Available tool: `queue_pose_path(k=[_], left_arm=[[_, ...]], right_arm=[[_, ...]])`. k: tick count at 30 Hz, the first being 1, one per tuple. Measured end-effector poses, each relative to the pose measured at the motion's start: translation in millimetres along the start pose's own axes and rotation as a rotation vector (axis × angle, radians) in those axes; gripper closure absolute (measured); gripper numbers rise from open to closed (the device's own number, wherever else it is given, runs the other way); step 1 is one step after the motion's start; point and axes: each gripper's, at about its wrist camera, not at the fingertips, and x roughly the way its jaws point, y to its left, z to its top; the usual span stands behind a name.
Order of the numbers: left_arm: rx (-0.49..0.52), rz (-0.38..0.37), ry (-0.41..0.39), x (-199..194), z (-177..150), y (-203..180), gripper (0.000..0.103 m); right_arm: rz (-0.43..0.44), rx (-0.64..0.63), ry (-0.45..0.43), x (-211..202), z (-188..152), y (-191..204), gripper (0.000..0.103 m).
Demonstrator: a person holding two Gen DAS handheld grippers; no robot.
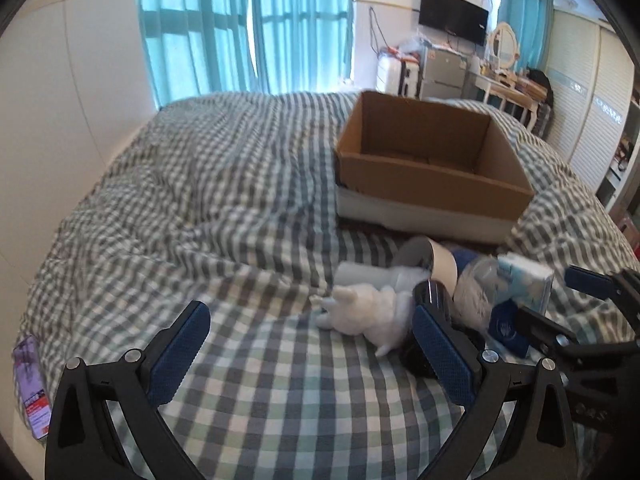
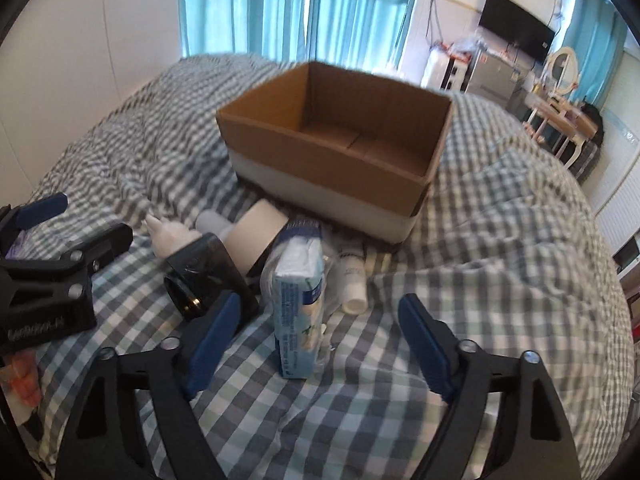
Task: Organize objects
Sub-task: 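Grasp the black cup with the left tool while the right tool grasps the tissue pack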
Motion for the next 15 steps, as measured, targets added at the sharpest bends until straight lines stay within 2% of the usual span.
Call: queue_pose_path(k=[1,3,5,7,11,15], left_arm=[[0.013,0.001,0.008,3,-2,-2,0.0],[0.034,-0.011,0.022,6,-4,-8,0.0],[0.043,-0.05,0.032,8,-5,-14,0.0],[0.059,-0.082,0.039,8,-5,-21,0.0],[0.099,-0.136,0.065,18,-4,-44,0.0],[0.134,-0.148,0.113,35,-5,-65,0.001]], right_arm=[[0.003,0.0,0.017,5,1,0,0.039],[0.02,-0.001,0.035,11,3,0,0.082],[0.047,-0.001,0.042,11,5,-4,0.083],[0.058,0.019,0.011,5,8,-11,0.084],[0.019,0.041,-0.042,-7,18,-31,0.084],[0.031,0.062,-0.038,-2,20,-42,0.084]])
